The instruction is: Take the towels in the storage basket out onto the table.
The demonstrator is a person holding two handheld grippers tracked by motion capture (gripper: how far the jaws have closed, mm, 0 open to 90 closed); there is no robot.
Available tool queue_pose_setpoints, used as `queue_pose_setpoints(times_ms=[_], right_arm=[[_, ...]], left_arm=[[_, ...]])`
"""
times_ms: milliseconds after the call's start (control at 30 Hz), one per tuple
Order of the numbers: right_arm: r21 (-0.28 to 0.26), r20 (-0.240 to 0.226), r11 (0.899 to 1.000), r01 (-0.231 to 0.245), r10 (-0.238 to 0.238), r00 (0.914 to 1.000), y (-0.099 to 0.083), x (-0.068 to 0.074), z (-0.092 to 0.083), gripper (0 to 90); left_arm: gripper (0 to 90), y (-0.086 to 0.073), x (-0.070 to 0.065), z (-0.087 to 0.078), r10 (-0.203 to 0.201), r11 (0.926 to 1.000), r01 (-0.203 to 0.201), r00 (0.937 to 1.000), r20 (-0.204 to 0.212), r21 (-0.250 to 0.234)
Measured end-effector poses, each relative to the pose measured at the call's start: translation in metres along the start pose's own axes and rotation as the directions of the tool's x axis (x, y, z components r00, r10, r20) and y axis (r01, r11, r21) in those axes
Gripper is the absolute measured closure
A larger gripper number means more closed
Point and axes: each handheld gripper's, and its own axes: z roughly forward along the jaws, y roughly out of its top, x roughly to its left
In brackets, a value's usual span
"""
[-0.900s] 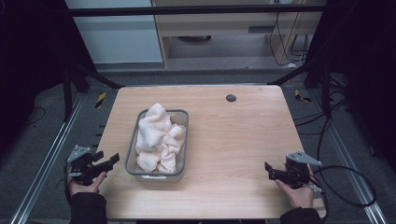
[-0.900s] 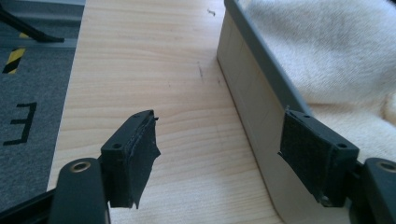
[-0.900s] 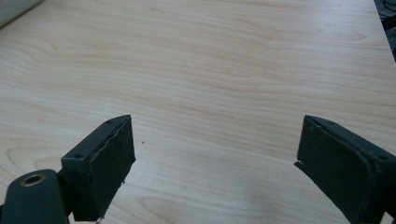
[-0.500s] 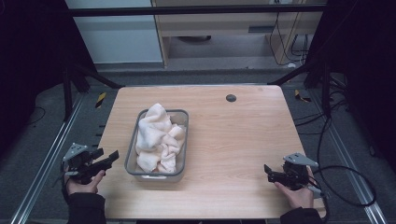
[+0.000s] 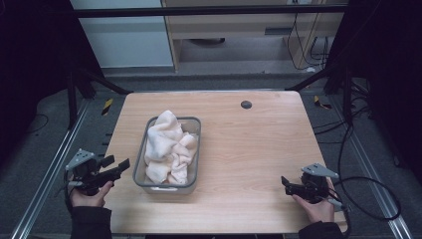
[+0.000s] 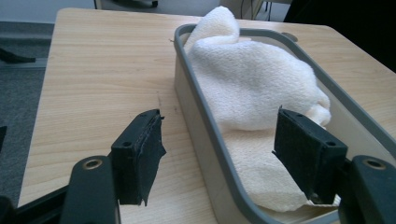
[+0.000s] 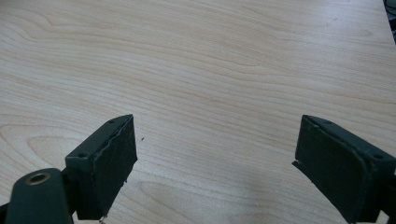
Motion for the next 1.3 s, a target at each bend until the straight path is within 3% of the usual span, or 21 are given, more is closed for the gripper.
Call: queue_pose_setpoints(times_ms=[233,567,867,1200,1300], right_arm=[[-0.001,0.0,1.0,-0.003,0.003,1.0,0.0,0.0,0.0,12.5],[-0.009,-0.011,0.999,-0.031,0.031,0.9995,0.001,-0.001,-0.002,12.4],[-0.016,0.0,0.999,-0.033,0.033,0.9995,0.002,-0.002,-0.004,12.2],[-0.016,0.002,1.0,-0.027,0.027,0.9996,0.002,-0.003,-0.004,12.2],[-0.016,0.001,0.999,-0.028,0.028,0.9996,0.002,-0.003,-0.004,12.1]], left_arm=[[32.1,0.01,-0.011,0.0,0.025,0.9991,-0.026,0.999,0.036,0.033],[34.1,0.026,-0.022,-0.002,0.064,0.9975,-0.066,0.9956,0.069,0.026],[33.1,0.041,-0.034,0.009,0.108,0.9911,-0.114,0.9906,0.084,0.069],[30.6,0.057,-0.048,0.027,0.16,0.976,-0.175,0.9806,0.112,0.13],[29.4,0.064,-0.054,0.032,0.196,0.9651,-0.211,0.9746,0.108,0.155]])
